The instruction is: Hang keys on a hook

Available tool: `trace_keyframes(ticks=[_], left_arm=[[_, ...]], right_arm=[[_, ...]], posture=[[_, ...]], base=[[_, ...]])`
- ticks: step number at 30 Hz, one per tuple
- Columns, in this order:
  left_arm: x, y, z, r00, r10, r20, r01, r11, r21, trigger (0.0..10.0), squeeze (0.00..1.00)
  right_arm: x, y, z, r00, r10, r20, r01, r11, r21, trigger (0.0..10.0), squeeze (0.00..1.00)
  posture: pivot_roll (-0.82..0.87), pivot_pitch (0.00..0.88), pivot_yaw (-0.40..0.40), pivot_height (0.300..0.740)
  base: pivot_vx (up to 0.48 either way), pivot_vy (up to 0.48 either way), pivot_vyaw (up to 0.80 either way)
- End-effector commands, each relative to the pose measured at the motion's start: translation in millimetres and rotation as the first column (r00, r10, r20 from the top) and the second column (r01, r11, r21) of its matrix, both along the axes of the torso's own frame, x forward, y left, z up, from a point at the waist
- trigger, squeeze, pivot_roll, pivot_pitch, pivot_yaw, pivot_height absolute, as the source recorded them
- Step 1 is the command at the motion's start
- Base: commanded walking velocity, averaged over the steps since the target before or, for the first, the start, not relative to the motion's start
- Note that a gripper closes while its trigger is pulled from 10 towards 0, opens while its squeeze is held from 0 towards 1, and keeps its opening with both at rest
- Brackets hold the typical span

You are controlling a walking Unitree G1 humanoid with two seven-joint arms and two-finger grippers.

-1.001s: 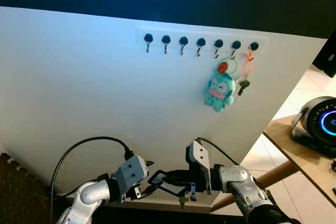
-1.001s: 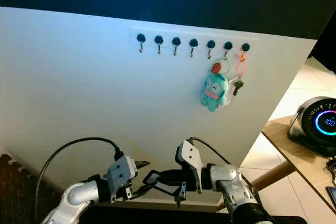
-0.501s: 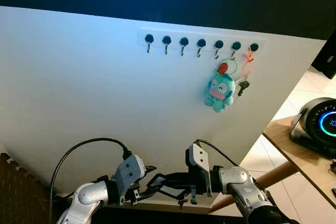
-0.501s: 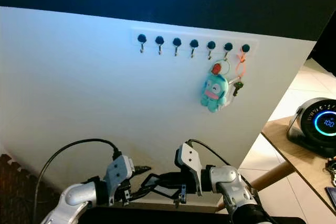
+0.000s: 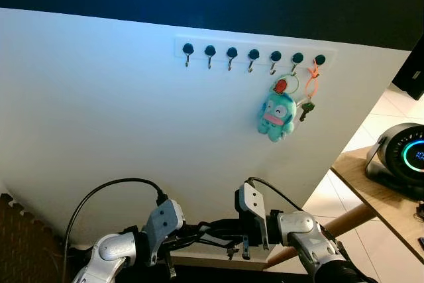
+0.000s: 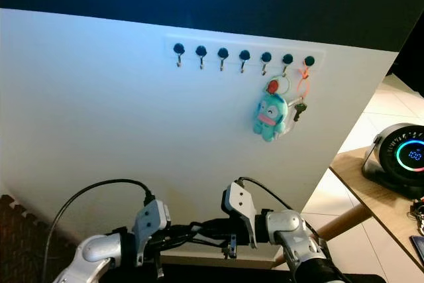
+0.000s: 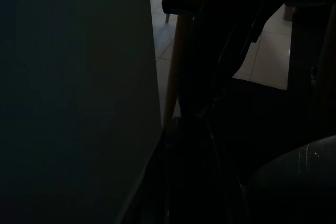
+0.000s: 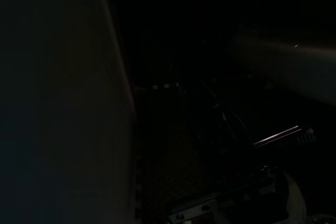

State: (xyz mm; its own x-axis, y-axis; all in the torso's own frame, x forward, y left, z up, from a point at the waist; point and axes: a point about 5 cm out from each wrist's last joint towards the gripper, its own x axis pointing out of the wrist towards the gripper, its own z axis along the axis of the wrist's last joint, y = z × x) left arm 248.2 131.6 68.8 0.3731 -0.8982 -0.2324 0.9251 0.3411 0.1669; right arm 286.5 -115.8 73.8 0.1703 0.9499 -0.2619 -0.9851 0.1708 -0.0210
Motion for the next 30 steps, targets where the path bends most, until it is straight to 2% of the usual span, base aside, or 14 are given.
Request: trace_keyframes(ticks=[1, 2, 3, 4, 5, 7, 8, 22, 24, 25, 29, 30], left_arm=[[4.8, -2.3, 13, 0.998, 0.007, 0.058, -0.005, 1.000, -0.028, 0.0, 0.00], [4.8, -2.5, 13, 0.998, 0.006, 0.058, -0.004, 1.000, -0.029, 0.0, 0.00], [4.6, -2.7, 13, 0.998, 0.004, 0.058, -0.003, 1.000, -0.029, 0.0, 0.00], [4.5, -2.8, 13, 0.998, 0.003, 0.058, -0.002, 1.000, -0.029, 0.0, 0.00], [4.2, -3.0, 13, 0.998, 0.001, 0.057, 0.000, 1.000, -0.028, 0.0, 0.00], [4.1, -3.0, 13, 0.998, 0.000, 0.056, 0.001, 1.000, -0.028, 0.0, 0.00], [3.7, -3.1, 13, 0.999, -0.002, 0.054, 0.004, 1.000, -0.027, 0.0, 0.00], [6.1, 0.0, 16, 0.998, -0.011, 0.057, 0.013, 1.000, -0.023, 0.0, 0.00], [7.0, 3.9, 16, 0.998, -0.017, 0.054, 0.017, 1.000, -0.007, 0.0, 0.00], [8.4, 7.7, 16, 0.999, -0.015, 0.051, 0.015, 1.000, 0.009, 0.0, 0.00], [8.9, 9.2, 16, 0.999, -0.014, 0.051, 0.013, 1.000, 0.015, 0.0, 0.00], [9.5, 15.3, 13, 0.999, -0.002, 0.047, 0.000, 0.999, 0.035, 0.0, 0.00]], right_arm=[[-7.3, 0.6, -13, 0.997, 0.012, -0.078, -0.015, 0.999, -0.030, 10.0, 0.00], [-7.2, 0.6, -13, 0.996, 0.014, -0.090, -0.016, 1.000, -0.026, 10.0, 0.00], [-6.9, 0.4, -13, 0.995, 0.009, -0.102, -0.011, 1.000, -0.020, 10.0, 0.06], [-6.4, 0.2, -13, 0.994, 0.005, -0.112, -0.007, 1.000, -0.016, 10.0, 0.25], [-5.6, -0.4, -12, 0.993, -0.003, -0.121, 0.001, 1.000, -0.013, 10.0, 0.49], [-5.4, -0.6, -12, 0.992, -0.005, -0.123, 0.004, 1.000, -0.014, 10.0, 0.49], [-4.9, -1.3, -13, 0.991, -0.014, -0.133, 0.013, 1.000, -0.010, 10.0, 1.00], [-3.9, -2.0, -12, 0.991, -0.044, -0.129, 0.045, 0.999, 0.007, 10.0, 1.00], [-2.1, -2.9, -10, 0.993, -0.084, -0.083, 0.085, 0.996, 0.008, 10.0, 1.00], [-0.3, -6.0, -9, 0.992, -0.125, -0.027, 0.125, 0.992, -0.005, 10.0, 0.96], [0.4, -7.6, -9, 0.990, -0.141, -0.003, 0.141, 0.990, -0.012, 10.0, 0.96], [4.1, -15.8, -7, 0.979, -0.204, 0.010, 0.204, 0.979, 0.004, 10.0, 0.00]], posture=[[0.08, 0.017, -0.099, 0.740], [0.08, 0.017, -0.099, 0.740], [0.08, 0.017, -0.099, 0.740], [0.08, 0.017, -0.099, 0.740], [0.08, 0.017, -0.098, 0.740], [0.08, 0.017, -0.098, 0.740], [0.08, 0.017, -0.098, 0.740], [0.09, 0.021, -0.063, 0.740], [0.09, 0.024, -0.049, 0.740], [0.08, 0.026, -0.045, 0.740], [0.08, 0.026, -0.045, 0.740], [0.08, 0.031, -0.044, 0.740]], base=[[0.000, 0.000, 0.00], [0.000, 0.000, 0.00], [0.000, 0.000, 0.00], [0.000, 0.000, 0.00], [0.000, 0.000, 0.00], [0.000, 0.000, 0.00], [0.000, 0.000, 0.00], [0.000, 0.000, 0.00], [0.000, 0.000, 0.00], [0.000, 0.000, 0.00], [0.000, 0.000, 0.00], [0.000, 0.000, 0.00]])
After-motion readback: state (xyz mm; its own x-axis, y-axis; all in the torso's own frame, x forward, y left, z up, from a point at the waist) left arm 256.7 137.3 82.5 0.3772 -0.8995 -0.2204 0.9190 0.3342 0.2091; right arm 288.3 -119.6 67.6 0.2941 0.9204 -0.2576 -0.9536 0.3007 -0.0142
